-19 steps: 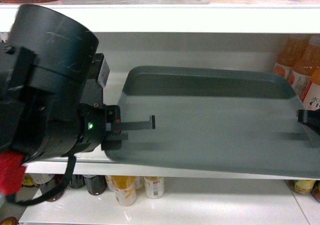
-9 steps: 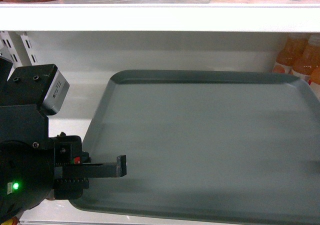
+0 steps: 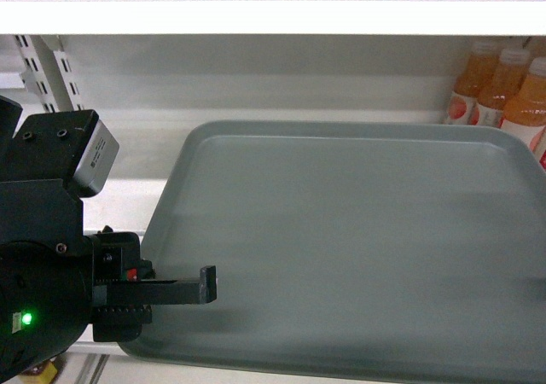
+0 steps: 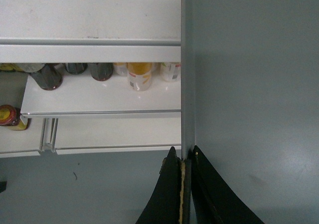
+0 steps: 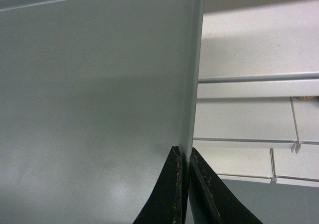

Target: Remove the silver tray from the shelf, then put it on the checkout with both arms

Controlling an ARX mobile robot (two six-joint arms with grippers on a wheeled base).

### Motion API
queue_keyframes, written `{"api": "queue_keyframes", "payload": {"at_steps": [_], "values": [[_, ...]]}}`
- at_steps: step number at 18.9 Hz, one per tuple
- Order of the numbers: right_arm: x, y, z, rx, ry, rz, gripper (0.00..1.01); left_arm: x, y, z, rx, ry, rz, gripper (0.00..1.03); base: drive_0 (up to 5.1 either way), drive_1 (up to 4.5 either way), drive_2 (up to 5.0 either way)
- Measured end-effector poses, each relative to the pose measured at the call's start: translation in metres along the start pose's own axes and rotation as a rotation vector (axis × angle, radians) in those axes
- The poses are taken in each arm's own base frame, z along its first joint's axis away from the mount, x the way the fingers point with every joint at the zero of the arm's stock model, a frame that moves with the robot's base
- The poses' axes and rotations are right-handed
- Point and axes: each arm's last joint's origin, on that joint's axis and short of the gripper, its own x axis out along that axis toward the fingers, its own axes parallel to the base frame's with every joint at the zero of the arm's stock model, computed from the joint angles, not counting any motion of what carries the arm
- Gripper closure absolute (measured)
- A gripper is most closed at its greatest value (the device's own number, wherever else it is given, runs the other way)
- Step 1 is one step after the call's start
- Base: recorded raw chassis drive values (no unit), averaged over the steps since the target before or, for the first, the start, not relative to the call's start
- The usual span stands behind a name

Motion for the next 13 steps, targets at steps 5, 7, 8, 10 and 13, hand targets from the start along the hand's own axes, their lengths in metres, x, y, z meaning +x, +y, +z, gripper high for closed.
{"api": "queue_keyframes", "payload": {"at_steps": [5, 7, 8, 10, 13], "values": [[0.0001, 0.0001, -0.0001, 0.0, 0.002, 0.001, 0.98, 0.0001, 0.0002, -0.0004, 0.001, 0.003, 0.001, 1.0, 0.1, -4.19, 4.4], [0.0001, 0.0, -0.0001, 0.001, 0.002, 0.001, 0.98, 0.0001, 0.0002, -0.0003, 0.001, 0.003, 0.001, 1.0, 0.0, -4.26, 4.3], [0.0001, 0.0, 0.0001, 0.0, -0.001, 0.001, 0.98, 0.0, 0.0, 0.0, 0.0, 0.0, 0.0, 1.0, 0.0, -4.31, 4.3], [0.0001, 0.0002, 0.0009, -0.002, -0.004, 0.003, 0.98, 0.0, 0.0, 0.0004, -0.001, -0.001, 0.001, 1.0, 0.1, -4.23, 4.4], [0.0003, 0.0001, 0.0003, -0.001, -0.001, 0.002, 0.98, 0.0, 0.0001, 0.0001, 0.0, 0.002, 0.002, 1.0, 0.1, -4.19, 4.4]]}}
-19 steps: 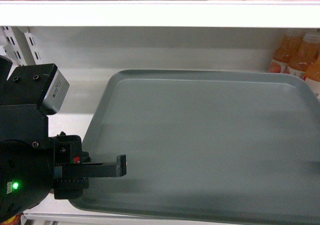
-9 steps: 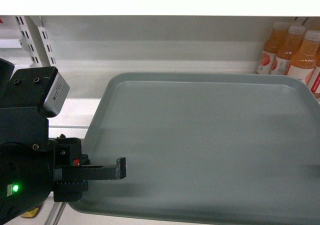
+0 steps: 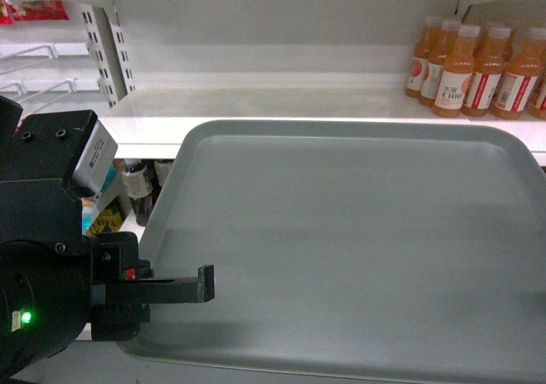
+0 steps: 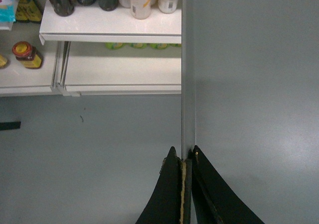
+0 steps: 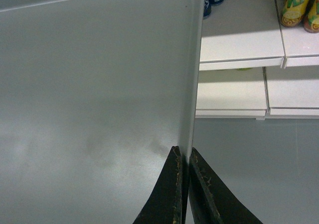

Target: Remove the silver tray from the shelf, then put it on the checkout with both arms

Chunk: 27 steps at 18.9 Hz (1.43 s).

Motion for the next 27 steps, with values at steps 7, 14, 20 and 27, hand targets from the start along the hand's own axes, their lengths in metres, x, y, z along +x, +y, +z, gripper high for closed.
{"api": "queue_keyframes", "payload": {"at_steps": [7, 14, 20, 27], "values": [[0.0, -0.0001, -0.0003, 0.001, 0.002, -0.001, 0.98, 0.0, -0.0001, 0.0002, -0.001, -0.002, -0.002, 1.0, 0.1, -4.22, 4.4], [0.0001, -0.0001, -0.0006, 0.002, 0.006, -0.001, 0.98, 0.0, 0.0, 0.0, 0.0, 0.0, 0.0, 1.0, 0.0, -4.32, 4.3], [-0.0001, -0.0001, 0.0, 0.0, 0.001, 0.0, 0.98, 0.0, -0.0002, 0.0004, -0.001, -0.003, -0.002, 1.0, 0.1, -4.24, 4.4], [-0.0003, 0.0001, 0.0003, -0.001, -0.002, 0.001, 0.98, 0.0, 0.0, 0.0002, -0.001, -0.001, 0.0, 1.0, 0.1, -4.21, 4.4]]}}
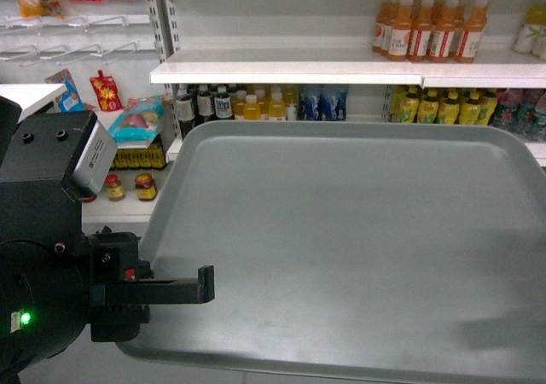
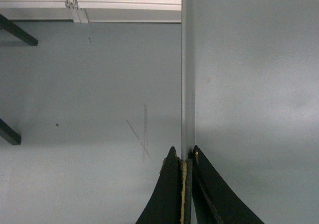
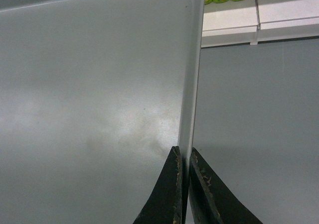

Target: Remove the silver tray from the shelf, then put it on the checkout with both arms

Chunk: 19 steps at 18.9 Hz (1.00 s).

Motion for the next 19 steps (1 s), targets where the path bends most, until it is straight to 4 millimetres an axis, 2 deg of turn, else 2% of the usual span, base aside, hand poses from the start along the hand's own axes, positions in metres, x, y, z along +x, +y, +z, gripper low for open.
{"api": "queue_keyframes", "payload": {"at_steps": [19], "values": [[0.0004, -0.0001, -0.0003, 0.001, 0.002, 0.0, 0.98, 0.0001, -0.0001, 0.0001, 0.0, -0.001, -0.001, 1.0, 0.1, -4.26, 4.4]]}}
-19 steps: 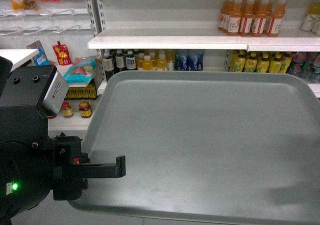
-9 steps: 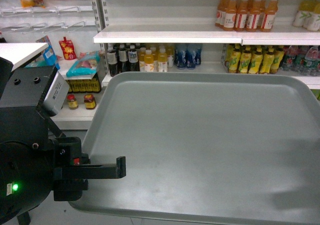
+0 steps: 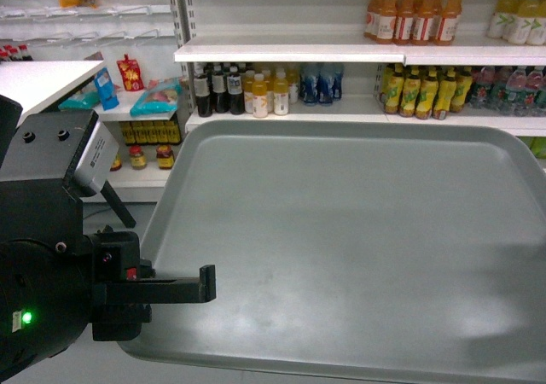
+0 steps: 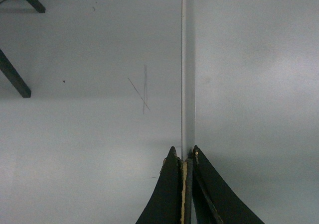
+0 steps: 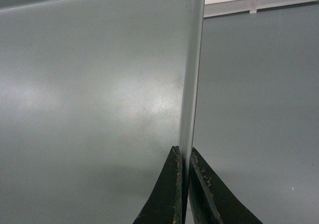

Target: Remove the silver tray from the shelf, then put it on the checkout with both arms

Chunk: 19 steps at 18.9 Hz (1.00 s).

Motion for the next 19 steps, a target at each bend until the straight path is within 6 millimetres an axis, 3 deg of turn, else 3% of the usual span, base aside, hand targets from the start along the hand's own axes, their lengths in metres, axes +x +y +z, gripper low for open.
{"api": "queue_keyframes", "payload": {"at_steps": [6, 19], "values": [[-0.0003, 0.0001, -0.0003, 0.001, 0.004, 0.0, 0.98, -0.001, 0.0004, -0.0002, 0.001, 0.002, 0.001, 1.0, 0.0, -0.73, 0.7], [-0.0001, -0.0001, -0.0005, 0.002, 0.005, -0.001, 0.98, -0.0007, 0.0003, -0.0003, 0.0, 0.001, 0.001, 1.0, -4.9, 2.45, 2.5]]}}
